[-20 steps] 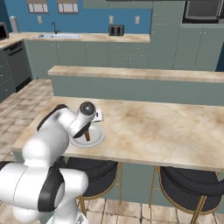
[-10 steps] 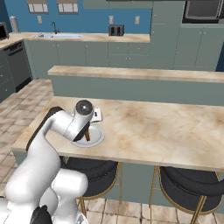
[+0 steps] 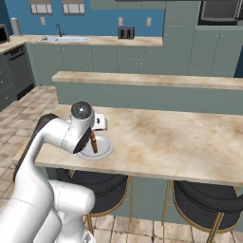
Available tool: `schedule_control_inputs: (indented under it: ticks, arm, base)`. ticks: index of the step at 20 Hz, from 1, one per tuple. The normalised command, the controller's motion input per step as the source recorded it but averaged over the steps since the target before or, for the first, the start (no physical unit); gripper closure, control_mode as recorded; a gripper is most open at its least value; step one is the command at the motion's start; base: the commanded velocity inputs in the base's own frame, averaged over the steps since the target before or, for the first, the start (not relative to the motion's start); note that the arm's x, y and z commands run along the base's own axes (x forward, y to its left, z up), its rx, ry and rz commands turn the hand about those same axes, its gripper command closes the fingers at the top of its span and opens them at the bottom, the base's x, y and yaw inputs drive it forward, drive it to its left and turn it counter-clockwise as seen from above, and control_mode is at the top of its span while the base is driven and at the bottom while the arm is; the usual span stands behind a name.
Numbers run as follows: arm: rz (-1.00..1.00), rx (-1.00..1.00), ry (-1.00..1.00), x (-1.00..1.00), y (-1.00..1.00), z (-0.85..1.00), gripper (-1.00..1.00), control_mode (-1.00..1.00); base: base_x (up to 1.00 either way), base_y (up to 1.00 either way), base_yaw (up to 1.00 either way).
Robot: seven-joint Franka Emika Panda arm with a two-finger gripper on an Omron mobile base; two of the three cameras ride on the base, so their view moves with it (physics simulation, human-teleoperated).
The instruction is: Start the toaster. Once the lever pops up, take the bread to the plate on the dining counter.
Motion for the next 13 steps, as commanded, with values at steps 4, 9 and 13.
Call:
schedule_control_inputs:
  ticks: [4,9,13]
  arm:
    - [-0.07,-0.01,0.07,-0.54,0.0,0.48,-1.0,-1.0]
    - [-0.07,0.0,0.06,-0.61,0.0,0.5,-1.0,-1.0]
    - [-0.08,0.0,0.05,-0.67,0.0,0.46,-1.0,-1.0]
  base:
    - [0.0,0.0,0.0]
    - [0.0,0.0,0.0]
    - [0.0,0.0,0.0]
